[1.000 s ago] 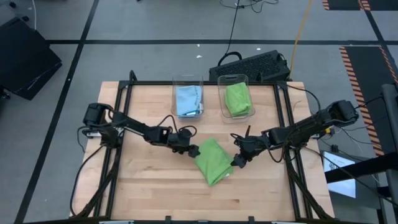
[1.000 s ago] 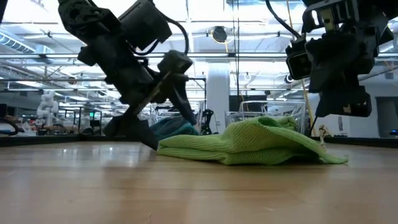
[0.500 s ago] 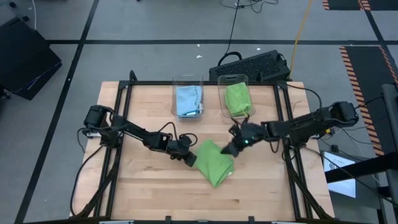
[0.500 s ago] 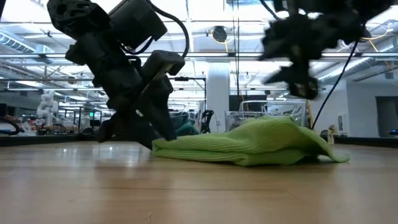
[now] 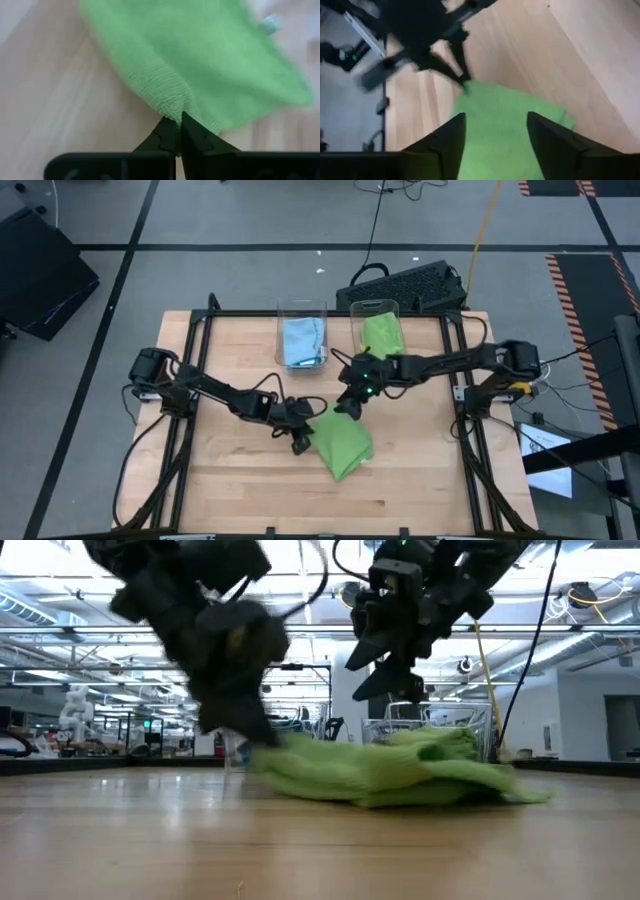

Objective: Fold microfiber towels
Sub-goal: Fold the green microfiber towel

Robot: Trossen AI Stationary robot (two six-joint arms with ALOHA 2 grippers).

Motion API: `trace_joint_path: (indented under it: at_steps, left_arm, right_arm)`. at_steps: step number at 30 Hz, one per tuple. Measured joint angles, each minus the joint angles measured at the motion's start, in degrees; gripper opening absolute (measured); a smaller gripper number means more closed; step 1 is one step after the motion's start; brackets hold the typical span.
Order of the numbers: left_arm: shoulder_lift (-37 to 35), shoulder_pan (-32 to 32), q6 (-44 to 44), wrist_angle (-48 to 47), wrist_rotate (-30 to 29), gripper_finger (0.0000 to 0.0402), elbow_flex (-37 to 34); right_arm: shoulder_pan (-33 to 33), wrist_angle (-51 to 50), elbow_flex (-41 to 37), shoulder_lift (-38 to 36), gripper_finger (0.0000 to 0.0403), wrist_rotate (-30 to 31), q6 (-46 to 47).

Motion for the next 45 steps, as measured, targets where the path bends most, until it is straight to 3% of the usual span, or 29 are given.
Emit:
trace_joint_path:
  at_steps: [5,8,11,25,30,45]
  left_arm:
    - [-1.6,0.0,6.4,-4.0,-0.4,0.0007,2.2]
    - [-2.1,0.3,8.6,-7.5,-0.5,0.0007,2.6]
    - [-2.1,0.5,9.9,-6.9,-0.6,0.0007,3.0]
    - [-2.1,1.2,14.5,-7.1,0.2,0.0007,3.0]
    - [-2.1,1.5,16.5,-7.0,0.1,0.0007,3.0]
    - [-2.1,2.6,19.4,-6.9,0.1,0.0007,3.0]
  right_arm:
    - [-3.3,-0.7,-0.3,1.5,0.0276,-4.2,-8.7]
    - [-5.2,-1.1,-0.3,3.0,0.0298,-5.5,-15.3]
    - [-5.9,-2.4,0.3,4.4,0.0301,-8.3,-21.8]
    - [-4.7,-6.1,6.5,14.1,0.0297,-6.7,-37.3]
    - [-4.7,-7.0,6.5,14.3,0.0265,-8.4,-41.6]
    - [-3.9,-7.4,6.5,18.2,0.0107,-7.9,-43.1]
